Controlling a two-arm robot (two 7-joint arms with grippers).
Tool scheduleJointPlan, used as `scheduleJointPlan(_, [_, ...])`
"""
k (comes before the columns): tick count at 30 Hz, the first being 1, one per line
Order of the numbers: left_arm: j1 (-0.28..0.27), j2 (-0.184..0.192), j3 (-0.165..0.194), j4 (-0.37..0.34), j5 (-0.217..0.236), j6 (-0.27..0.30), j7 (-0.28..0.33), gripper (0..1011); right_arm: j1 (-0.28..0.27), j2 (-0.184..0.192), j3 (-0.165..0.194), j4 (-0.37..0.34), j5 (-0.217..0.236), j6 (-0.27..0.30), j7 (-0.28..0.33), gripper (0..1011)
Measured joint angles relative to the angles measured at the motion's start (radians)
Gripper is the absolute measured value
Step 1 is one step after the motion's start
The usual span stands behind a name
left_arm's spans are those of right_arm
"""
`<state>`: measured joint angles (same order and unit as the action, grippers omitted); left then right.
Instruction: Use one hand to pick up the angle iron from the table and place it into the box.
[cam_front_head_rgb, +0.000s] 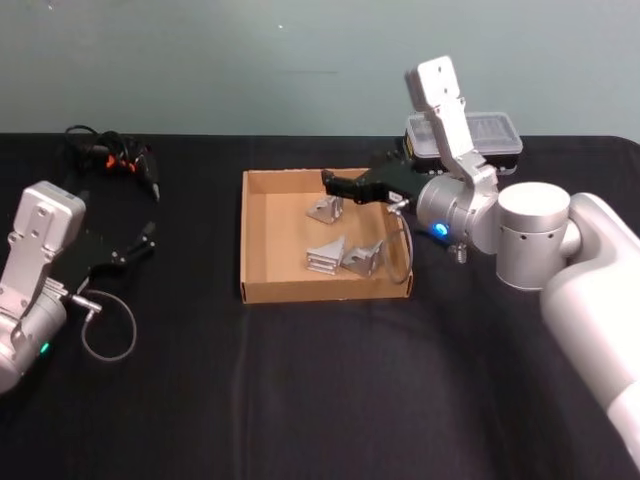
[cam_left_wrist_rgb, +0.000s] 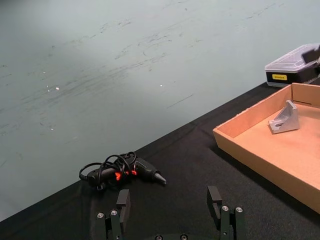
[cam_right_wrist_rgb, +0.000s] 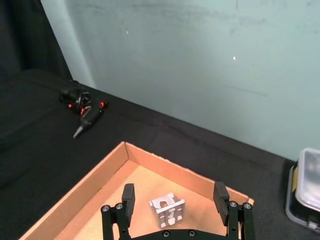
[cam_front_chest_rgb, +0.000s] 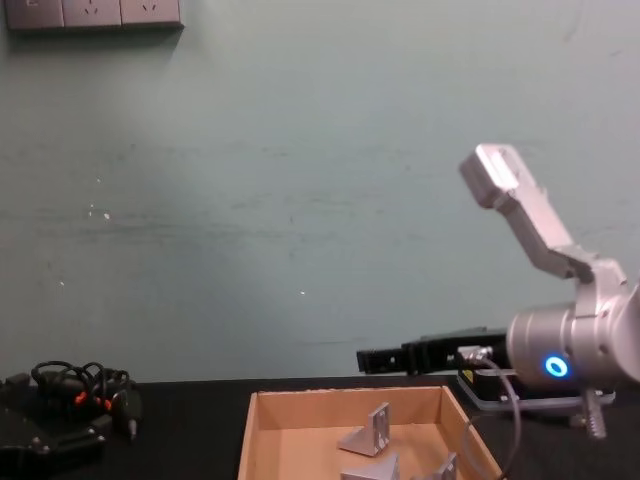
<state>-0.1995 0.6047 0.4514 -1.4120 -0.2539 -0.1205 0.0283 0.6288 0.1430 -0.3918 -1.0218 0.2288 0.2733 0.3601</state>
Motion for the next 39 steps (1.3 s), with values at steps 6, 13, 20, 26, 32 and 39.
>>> scheduleJointPlan(6, [0.000, 0.000, 0.000, 0.000, 0.000, 0.000, 0.000, 1011, -0.075, 0.047, 0.012, -0.155, -0.004, 0.014, -0.028, 1003])
scheduleJointPlan(13, [0.000, 0.000, 0.000, 0.000, 0.000, 0.000, 0.000, 1011, -0.187, 0.109, 0.042, -0.328, -0.029, 0.017, -0.083, 1003])
scheduleJointPlan(20, [0.000, 0.000, 0.000, 0.000, 0.000, 0.000, 0.000, 1011, -0.326, 0.167, 0.095, -0.478, -0.064, -0.004, -0.132, 1002])
scheduleJointPlan(26, [0.000, 0.000, 0.000, 0.000, 0.000, 0.000, 0.000, 1011, -0.426, 0.188, 0.149, -0.539, -0.067, -0.044, -0.152, 1003])
scheduleJointPlan(32, [0.000, 0.000, 0.000, 0.000, 0.000, 0.000, 0.000, 1011, -0.502, 0.201, 0.197, -0.561, -0.066, -0.092, -0.159, 1003])
scheduleJointPlan(39, [0.000, 0.000, 0.000, 0.000, 0.000, 0.000, 0.000, 1011, -0.551, 0.203, 0.240, -0.551, -0.061, -0.145, -0.160, 1003])
